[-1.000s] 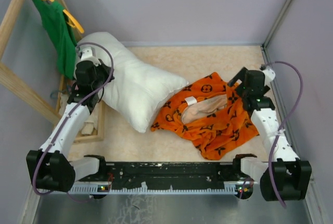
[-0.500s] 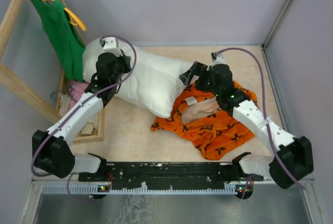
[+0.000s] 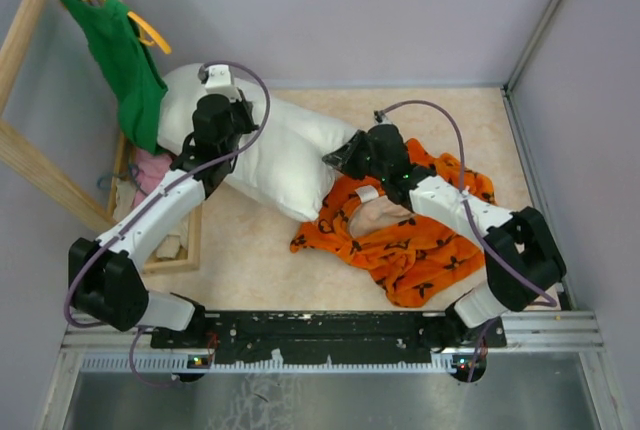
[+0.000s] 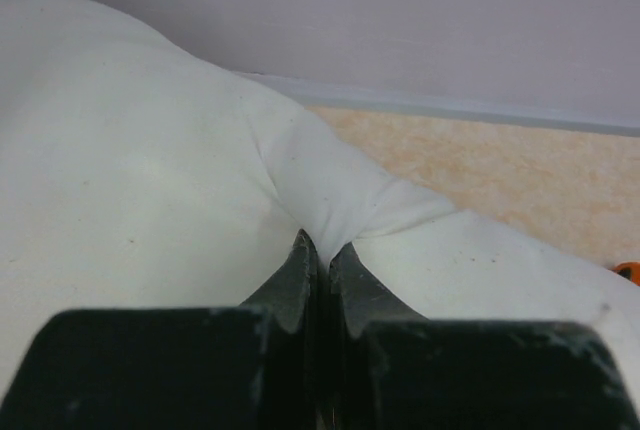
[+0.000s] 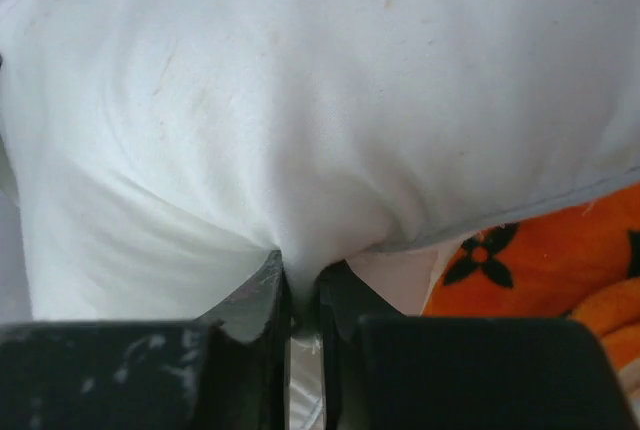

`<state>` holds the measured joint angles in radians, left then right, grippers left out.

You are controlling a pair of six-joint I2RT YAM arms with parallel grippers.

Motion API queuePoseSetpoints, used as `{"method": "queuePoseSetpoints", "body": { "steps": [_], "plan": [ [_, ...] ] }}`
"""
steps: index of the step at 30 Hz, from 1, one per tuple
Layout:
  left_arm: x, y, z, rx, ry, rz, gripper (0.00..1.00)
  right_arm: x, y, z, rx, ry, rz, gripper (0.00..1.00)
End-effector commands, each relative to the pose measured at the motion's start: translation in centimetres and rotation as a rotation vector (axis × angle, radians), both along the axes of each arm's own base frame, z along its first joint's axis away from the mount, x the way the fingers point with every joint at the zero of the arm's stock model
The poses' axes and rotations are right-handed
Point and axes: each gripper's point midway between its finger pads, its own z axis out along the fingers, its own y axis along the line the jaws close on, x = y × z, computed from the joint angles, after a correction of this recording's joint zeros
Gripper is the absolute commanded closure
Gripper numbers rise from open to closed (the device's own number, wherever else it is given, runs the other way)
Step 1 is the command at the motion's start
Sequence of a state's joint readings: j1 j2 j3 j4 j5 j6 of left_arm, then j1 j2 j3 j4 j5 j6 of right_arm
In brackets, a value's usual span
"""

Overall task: Remove the pillowcase from the pillow
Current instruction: Place the pillow at the center of the board.

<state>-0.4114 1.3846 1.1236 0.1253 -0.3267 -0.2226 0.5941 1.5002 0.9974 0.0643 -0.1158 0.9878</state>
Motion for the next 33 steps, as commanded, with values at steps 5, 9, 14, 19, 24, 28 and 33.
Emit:
{"method": "queuePoseSetpoints", "body": {
  "steps": [5, 9, 14, 19, 24, 28, 33],
  "plan": [
    [-0.5, -3.7, 10.7, -0.114, -0.271, -0.109, 1.0, 0.2, -2.9, 12.6, 0.264, -0.365, -0.07, 1.0],
    [-1.2, -4.7, 11.4, -0.118, -0.288, -0.142, 1.0, -1.6, -8.5, 14.5, 0.143, -0.474, -0.196, 1.0],
    [-0.5, -7.1, 11.3, -0.129, -0.293, -0.197, 1.0, -3.1, -12.7, 18.0, 0.008, -0.602, -0.305, 1.0],
    [1.3, -11.5, 13.2, -0.135, -0.329, -0.28, 1.0, -2.8, -14.8, 21.2, -0.079, -0.689, -0.379, 1.0],
    [3.4, -16.8, 16.1, -0.156, -0.375, -0.358, 1.0, -2.7, -18.7, 26.2, -0.195, -0.78, -0.498, 1.0],
    [4.9, -21.4, 17.6, -0.203, -0.409, -0.429, 1.0, -3.5, -22.6, 28.7, -0.268, -0.804, -0.64, 1.0],
    [6.8, -27.3, 16.1, -0.318, -0.435, -0.55, 1.0, -4.4, -27.5, 27.9, -0.386, -0.681, -0.827, 1.0]
  ]
}}
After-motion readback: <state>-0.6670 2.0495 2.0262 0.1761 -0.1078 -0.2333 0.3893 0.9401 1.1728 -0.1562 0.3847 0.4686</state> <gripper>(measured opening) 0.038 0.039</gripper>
